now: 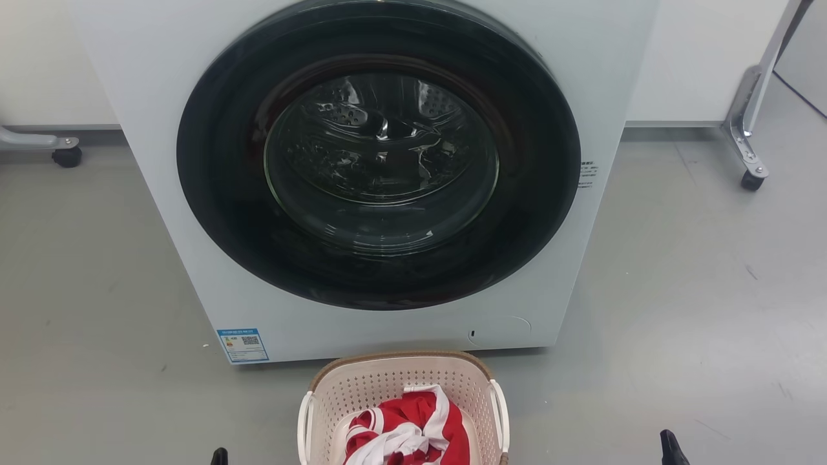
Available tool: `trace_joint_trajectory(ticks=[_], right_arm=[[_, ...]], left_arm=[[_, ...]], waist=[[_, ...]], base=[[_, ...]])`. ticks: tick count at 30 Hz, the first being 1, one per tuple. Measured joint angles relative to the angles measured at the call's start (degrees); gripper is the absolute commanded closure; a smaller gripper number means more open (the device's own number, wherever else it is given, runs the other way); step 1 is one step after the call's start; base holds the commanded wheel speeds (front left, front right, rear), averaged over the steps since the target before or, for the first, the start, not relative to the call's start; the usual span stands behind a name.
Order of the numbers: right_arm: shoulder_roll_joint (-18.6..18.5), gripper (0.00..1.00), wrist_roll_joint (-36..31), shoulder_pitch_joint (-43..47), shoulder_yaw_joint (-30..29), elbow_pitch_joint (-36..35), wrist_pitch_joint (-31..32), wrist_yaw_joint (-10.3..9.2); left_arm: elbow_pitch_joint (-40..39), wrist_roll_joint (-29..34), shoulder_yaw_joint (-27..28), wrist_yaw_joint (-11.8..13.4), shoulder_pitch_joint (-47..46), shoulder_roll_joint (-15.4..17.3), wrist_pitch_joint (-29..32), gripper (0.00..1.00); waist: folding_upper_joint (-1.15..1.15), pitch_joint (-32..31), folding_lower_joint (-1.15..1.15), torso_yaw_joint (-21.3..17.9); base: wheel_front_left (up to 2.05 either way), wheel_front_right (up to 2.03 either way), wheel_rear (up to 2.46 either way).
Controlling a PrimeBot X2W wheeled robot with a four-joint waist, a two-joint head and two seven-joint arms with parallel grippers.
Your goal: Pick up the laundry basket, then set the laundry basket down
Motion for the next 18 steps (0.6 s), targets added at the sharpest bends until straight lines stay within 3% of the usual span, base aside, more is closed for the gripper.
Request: trace_joint_trajectory(ticks=[18], right_arm=[[0.09,1.00,15.12,-2.50,-4.66,2.09,3.94,2.71]], left_arm=[[1.01,-15.13,3.20,-2.79,-2.80,-0.33,3.99,1.00]], waist=[[0.00,0.28,0.00,0.24]], base=[[0.00,0.00,0.00]])
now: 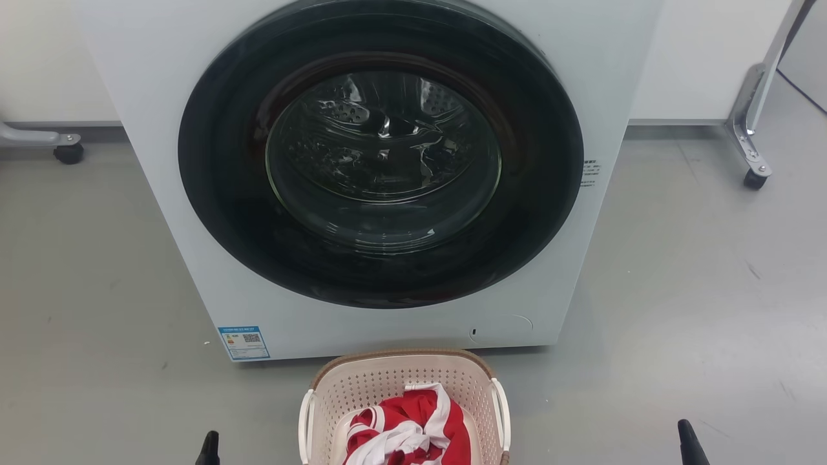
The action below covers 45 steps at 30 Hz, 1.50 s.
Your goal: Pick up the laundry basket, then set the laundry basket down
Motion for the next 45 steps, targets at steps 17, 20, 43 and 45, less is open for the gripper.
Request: trace_joint_trajectory(ticks=[17,20,43,45], right_arm=[[0.03,1.00,12.48,-2.65,-3.90,1.74,3.31,2.53],[0.04,1.00,15.01,-3.37,-4.57,1.92,3.83,3.00],[0.08,1.00,29.71,-6.47,-9.20,3.89,7.78,5.84],[0.08,1.00,29.71,-6.52,-9.20,3.89,7.78,5.84]], left_arm=[[0.75,-12.68,2.67,-2.10,-2.68,-0.19,3.16,1.00],[0.91,-15.00,3.13,-2.54,-2.97,-0.26,3.79,1.00],[1.85,-30.49,6.39,-5.49,-6.30,-0.71,7.62,1.00],[1.85,-30.50,6.39,-5.49,-6.30,-0.71,7.62,1.00]], waist=[[0.00,0.23,0.00,0.20],[0.00,0.28,0.00,0.23],[0.00,0.55,0.00,0.46],[0.00,0.55,0.00,0.46]], base=[[0.00,0.00,0.00],[0.00,0.00,0.00],[0.00,0.00,0.00],[0.00,0.00,0.00]])
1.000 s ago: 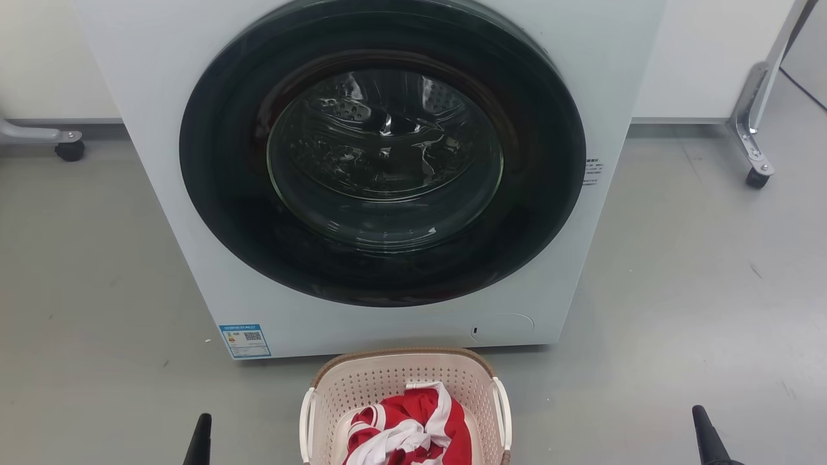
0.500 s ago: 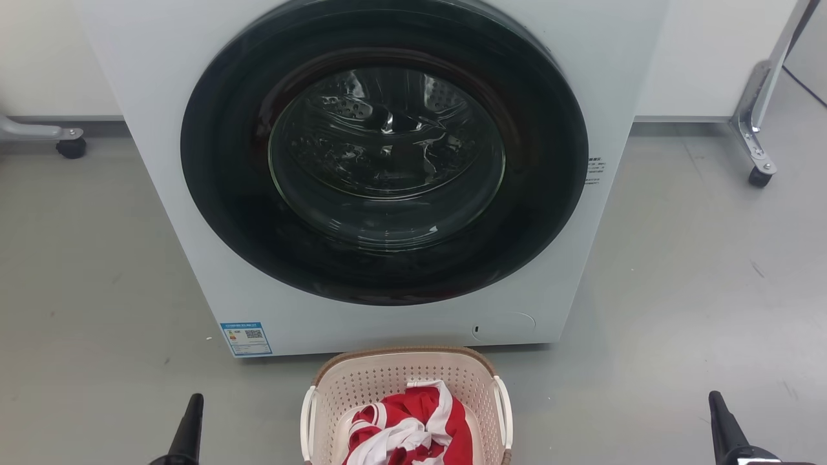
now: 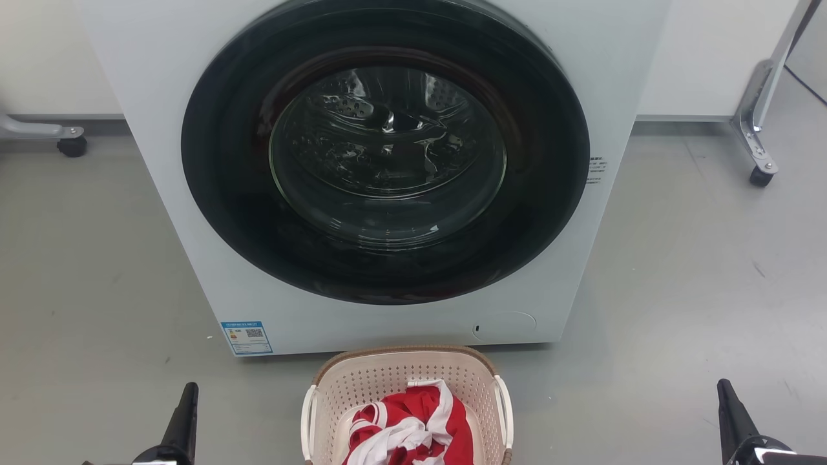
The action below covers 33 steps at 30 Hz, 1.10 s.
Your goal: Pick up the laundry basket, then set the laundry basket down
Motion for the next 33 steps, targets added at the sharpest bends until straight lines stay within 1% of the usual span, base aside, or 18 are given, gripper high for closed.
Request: trace_joint_trajectory(ticks=[33], right_arm=[[0.01,1.00,0.00,0.00,-0.01,0.02,0.00,0.00]], left_arm=[[0.00,0.00,0.00,0.00,0.00,-0.01,0.00,1.00]], waist=[[0.00,-0.01,-0.01,0.00]], base=[[0.00,0.00,0.00]])
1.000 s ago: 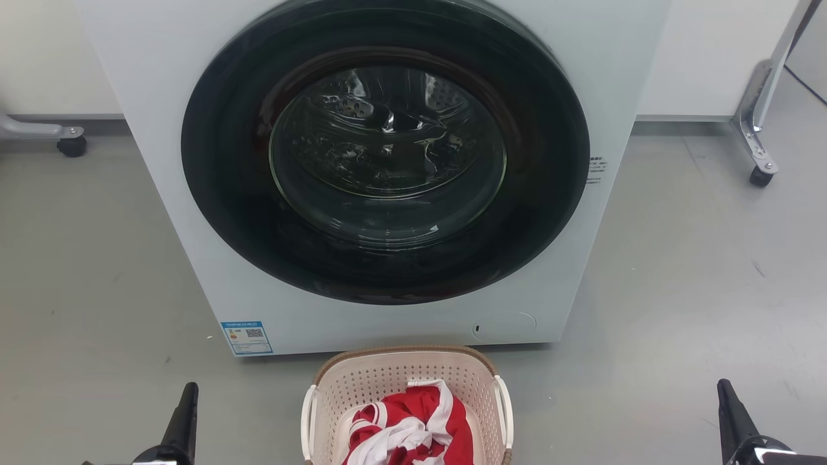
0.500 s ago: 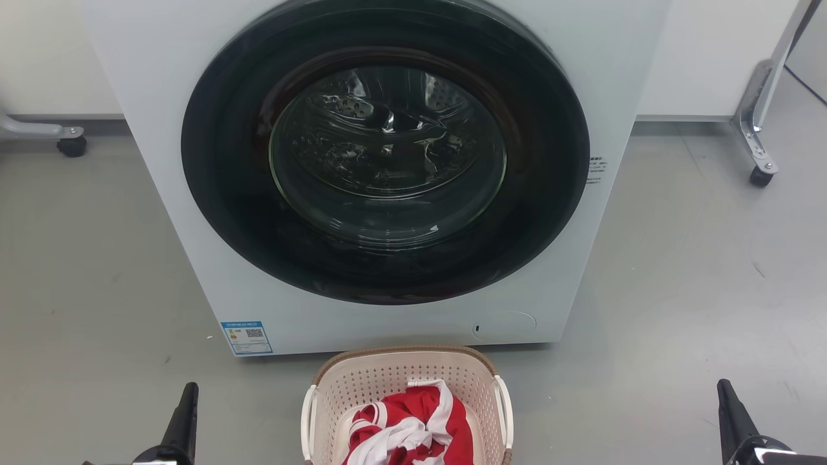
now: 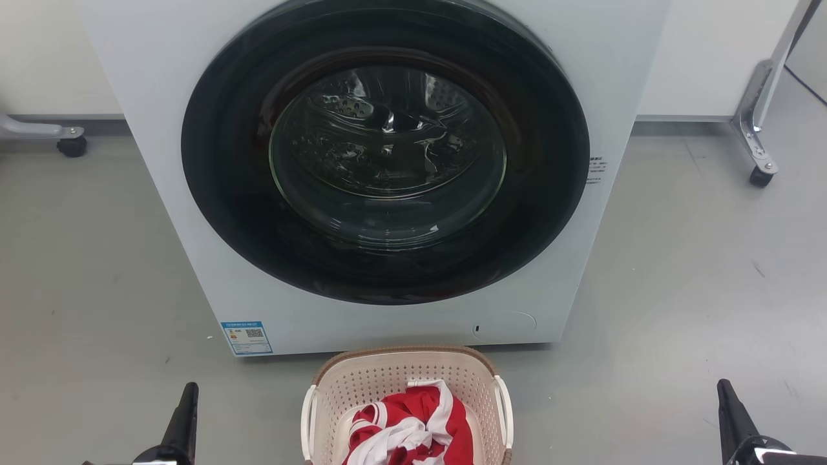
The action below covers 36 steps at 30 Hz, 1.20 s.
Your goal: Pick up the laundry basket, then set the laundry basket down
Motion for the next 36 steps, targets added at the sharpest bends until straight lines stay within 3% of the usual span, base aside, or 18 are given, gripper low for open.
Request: trace_joint_trajectory(ticks=[36], right_arm=[[0.00,1.00,0.00,0.00,0.00,0.00,0.00,0.00]], left_arm=[[-0.01,-0.01,-0.01,0.00,0.00,0.00,0.00,1.00]], waist=[[0.00,0.00,0.01,0.00]], base=[[0.00,0.00,0.00]])
